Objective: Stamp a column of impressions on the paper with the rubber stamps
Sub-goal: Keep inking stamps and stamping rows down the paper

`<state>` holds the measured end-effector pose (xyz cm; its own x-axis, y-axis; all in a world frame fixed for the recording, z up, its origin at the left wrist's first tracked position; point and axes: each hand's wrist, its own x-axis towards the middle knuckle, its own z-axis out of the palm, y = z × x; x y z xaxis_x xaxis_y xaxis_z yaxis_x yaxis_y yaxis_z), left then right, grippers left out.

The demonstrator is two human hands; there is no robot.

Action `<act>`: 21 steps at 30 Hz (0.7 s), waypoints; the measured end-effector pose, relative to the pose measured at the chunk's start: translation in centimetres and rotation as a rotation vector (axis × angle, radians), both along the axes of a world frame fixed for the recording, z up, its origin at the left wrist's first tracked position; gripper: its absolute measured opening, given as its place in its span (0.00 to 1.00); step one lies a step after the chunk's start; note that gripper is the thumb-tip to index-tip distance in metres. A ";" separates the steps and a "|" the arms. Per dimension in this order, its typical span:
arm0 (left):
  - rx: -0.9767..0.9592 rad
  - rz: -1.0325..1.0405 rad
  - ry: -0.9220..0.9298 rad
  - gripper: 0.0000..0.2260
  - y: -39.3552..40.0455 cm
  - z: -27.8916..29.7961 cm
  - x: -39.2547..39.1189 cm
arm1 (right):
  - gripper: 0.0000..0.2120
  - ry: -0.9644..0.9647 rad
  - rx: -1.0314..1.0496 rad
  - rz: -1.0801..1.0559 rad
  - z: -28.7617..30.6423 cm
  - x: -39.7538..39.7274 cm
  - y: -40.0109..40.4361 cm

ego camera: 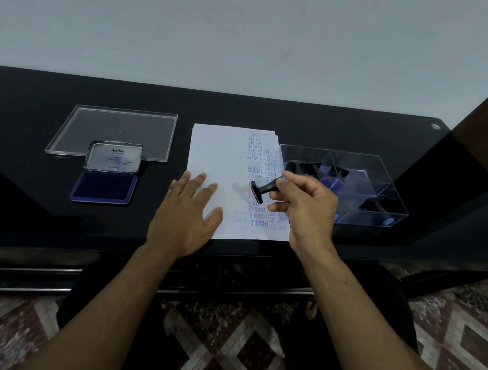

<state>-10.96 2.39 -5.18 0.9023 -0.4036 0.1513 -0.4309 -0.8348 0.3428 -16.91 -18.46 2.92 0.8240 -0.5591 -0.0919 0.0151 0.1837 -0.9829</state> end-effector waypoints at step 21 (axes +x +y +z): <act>-0.129 0.112 -0.027 0.30 4.2 2.7 0.5 | 0.07 -0.022 -0.116 0.123 1.2 1.9 3.7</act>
